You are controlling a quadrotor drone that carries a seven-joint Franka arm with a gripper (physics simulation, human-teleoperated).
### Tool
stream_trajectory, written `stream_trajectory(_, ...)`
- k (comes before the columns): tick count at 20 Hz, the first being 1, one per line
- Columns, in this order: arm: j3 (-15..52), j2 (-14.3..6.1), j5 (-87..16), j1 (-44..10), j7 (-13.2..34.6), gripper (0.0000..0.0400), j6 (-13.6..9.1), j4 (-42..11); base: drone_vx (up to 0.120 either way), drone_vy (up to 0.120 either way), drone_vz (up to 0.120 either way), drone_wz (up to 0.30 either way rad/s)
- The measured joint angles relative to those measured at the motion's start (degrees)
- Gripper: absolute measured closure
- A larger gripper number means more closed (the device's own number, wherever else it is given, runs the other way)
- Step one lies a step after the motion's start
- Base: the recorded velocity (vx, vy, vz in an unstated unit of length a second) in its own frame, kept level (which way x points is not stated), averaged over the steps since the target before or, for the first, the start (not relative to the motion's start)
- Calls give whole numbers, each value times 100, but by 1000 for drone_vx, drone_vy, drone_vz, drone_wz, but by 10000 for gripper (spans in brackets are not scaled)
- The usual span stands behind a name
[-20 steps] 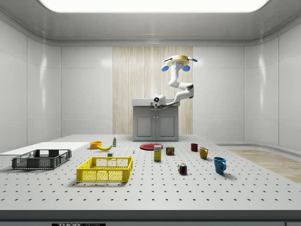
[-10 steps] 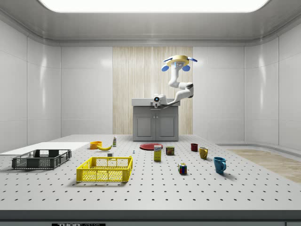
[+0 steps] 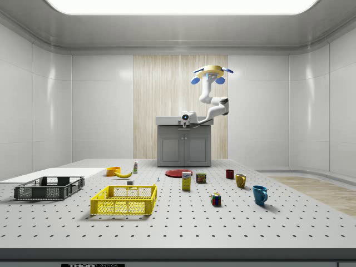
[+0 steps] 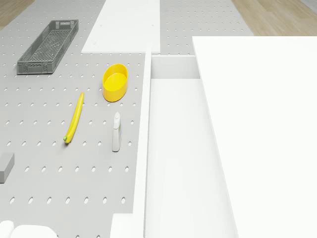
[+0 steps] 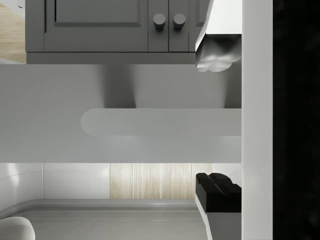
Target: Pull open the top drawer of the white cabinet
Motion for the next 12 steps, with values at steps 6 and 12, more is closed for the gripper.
stream_trajectory(6, -1, -42, -37, 26, 33, 96, 14, 6, 0, 0, 0, 0)
stream_trajectory(12, 2, -78, -66, 48, 60, 95, 31, 4, 0, 0, 0, 0)
